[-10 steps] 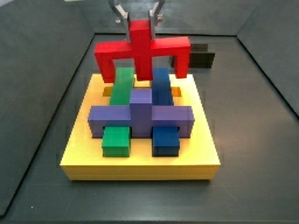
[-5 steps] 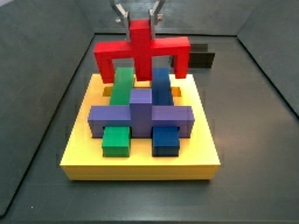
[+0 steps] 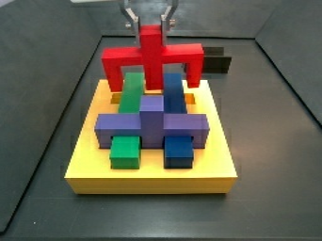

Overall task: Pick up the red object. Move up. Place the red object on the fixture. Regrasp the red object. Move to above the board. Insert the red object.
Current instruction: Insert the red object.

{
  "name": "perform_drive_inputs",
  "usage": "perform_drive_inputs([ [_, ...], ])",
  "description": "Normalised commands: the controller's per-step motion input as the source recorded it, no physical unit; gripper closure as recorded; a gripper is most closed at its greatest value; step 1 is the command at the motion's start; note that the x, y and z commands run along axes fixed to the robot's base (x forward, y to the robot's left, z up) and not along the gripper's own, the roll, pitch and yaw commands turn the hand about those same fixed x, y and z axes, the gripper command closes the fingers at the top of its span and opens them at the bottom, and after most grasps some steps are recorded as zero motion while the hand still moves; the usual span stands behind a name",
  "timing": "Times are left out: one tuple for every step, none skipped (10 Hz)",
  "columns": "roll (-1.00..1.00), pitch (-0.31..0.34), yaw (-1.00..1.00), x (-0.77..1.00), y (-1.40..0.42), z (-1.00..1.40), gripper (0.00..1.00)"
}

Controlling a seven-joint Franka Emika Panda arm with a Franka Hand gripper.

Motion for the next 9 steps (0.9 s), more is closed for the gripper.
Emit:
perform_drive_inputs([
  [0.06,0.000,0.00,0.16,0.00,-0.10,1.00],
  [0.00,-0.014,0.00,0.14,0.00,-0.12,1.00],
  [0.00,-0.013,0.00,0.13,0.00,-0.11,1.00],
  [0.00,-0.023,0.00,0.00,0.03,-0.15,1.00],
  [0.00,0.000,0.00,0.07,0.03,-0.07,1.00],
  [0.00,0.047,0.00,0.09,0.00,0.23,1.00],
  [0.00,0.027,0.00,0.05,0.00,0.23,1.00],
  [-0.01,0.000,0.00,0.00,0.07,0.00,1.00],
  [0.00,0.000,0.00,0.00,0.09,-0.01,1.00],
])
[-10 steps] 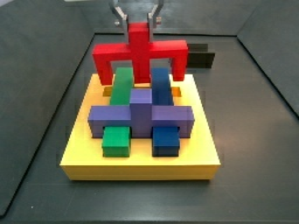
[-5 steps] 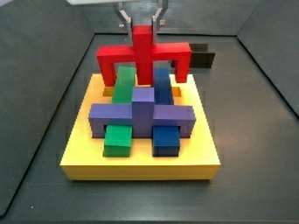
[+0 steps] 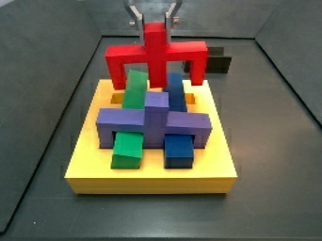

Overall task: Pick up the red object. Move up. Place the red object on the fixture. Regrasp the red object. Move to above the board. Insert the red object.
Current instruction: Insert the red object.

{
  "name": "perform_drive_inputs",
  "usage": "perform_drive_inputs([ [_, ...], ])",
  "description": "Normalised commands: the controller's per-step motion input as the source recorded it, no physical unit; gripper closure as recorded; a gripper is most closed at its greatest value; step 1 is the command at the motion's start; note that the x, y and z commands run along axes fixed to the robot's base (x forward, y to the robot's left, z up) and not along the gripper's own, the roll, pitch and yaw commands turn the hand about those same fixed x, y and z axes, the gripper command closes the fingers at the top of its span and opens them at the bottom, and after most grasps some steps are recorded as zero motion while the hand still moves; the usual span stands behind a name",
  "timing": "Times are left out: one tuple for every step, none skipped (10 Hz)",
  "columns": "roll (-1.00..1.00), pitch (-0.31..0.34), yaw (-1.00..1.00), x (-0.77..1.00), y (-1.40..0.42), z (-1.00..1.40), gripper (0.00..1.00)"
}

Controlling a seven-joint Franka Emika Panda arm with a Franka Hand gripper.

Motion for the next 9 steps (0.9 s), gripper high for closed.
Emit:
perform_drive_inputs([
  [0.00,0.000,0.00,-0.02,0.07,-0.06,1.00],
  [0.00,0.000,0.00,-0.09,0.02,-0.13,1.00],
  [0.00,-0.016,0.00,-0.18,0.04,-0.15,1.00],
  [0.00,-0.019,0.00,-0.28,0.03,-0.11,1.00],
  [0.00,-0.006,0.00,-0.21,0.00,-0.07,1.00],
  [0.00,0.000,0.00,0.04,-0.14,0.00,1.00],
  [0.00,0.000,0.00,0.06,-0.08,0.00,1.00],
  [0.02,0.009,0.00,0.05,-0.09,-0.05,1.00],
  [0.00,0.004,0.00,0.06,-0.08,-0.14,1.00],
])
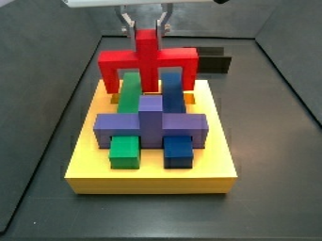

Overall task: Pick up the red object. Move up. Place the red object on the fixture. Regrasp the red object. Move to above the board. Insert the red object.
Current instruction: Insert the red object.

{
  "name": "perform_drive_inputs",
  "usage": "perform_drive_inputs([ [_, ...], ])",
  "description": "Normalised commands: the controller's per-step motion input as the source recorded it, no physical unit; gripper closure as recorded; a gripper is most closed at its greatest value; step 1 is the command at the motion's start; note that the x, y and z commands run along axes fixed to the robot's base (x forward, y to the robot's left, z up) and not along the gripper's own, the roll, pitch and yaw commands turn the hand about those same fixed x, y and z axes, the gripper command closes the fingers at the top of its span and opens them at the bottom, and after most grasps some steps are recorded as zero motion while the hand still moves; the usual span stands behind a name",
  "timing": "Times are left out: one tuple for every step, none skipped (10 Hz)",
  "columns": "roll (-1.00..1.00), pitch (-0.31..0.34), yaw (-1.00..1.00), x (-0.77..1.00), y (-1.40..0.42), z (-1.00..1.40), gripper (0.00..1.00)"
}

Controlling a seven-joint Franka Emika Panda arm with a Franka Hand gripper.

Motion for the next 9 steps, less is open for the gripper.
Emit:
perform_drive_inputs([
  [0.00,0.000,0.00,0.00,0.00,-0.23,1.00],
  [-0.03,0.000,0.00,0.00,0.00,-0.31,1.00],
  [-0.05,0.000,0.00,0.01,0.00,-0.32,1.00],
  [0.00,0.007,0.00,0.09,0.00,-0.14,1.00],
  [0.00,0.040,0.00,0.21,-0.07,-0.07,1.00],
  [0.00,0.026,0.00,0.14,-0.05,-0.15,1.00],
  [0.00,0.009,0.00,0.05,-0.07,-0.15,1.00],
  [0.00,0.027,-0.08,0.10,0.00,-0.19,1.00],
  [0.00,0.013,-0.09,0.08,0.00,-0.23,1.00],
])
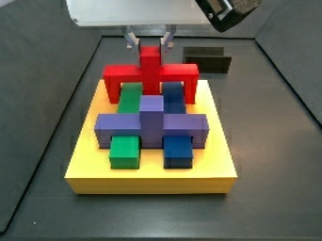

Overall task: Pick up the red object. Move up. Place the red object on the fixture. Regrasp the red object. Move to above the board. Insert the red object.
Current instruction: Insert the red object.

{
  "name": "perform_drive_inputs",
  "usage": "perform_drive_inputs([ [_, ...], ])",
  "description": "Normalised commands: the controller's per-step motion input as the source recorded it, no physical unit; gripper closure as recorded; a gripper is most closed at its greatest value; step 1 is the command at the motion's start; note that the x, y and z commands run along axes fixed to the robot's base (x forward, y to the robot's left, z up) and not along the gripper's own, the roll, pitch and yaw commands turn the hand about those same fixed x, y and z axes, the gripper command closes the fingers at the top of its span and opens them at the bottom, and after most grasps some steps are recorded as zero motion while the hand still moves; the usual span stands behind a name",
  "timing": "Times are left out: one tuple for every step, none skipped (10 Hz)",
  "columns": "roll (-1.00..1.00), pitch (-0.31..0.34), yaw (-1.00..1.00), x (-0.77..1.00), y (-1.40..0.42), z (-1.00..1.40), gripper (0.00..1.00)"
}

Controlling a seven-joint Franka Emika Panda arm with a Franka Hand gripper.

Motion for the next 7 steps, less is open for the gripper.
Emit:
perform_drive_inputs([
  [0.00,0.014,-0.10,0.07,0.02,-0.21,1.00],
  [0.00,0.016,-0.07,0.10,0.00,-0.24,1.00],
  [0.00,0.019,-0.04,0.16,0.00,-0.27,1.00],
  [-0.04,0.000,0.00,0.10,0.00,-0.41,1.00],
  [-0.11,-0.019,0.00,0.00,0.03,-0.49,1.00],
  [-0.08,0.000,0.00,0.00,0.03,-0.51,1.00],
  [0.00,0.000,0.00,0.00,0.00,0.00,1.00],
])
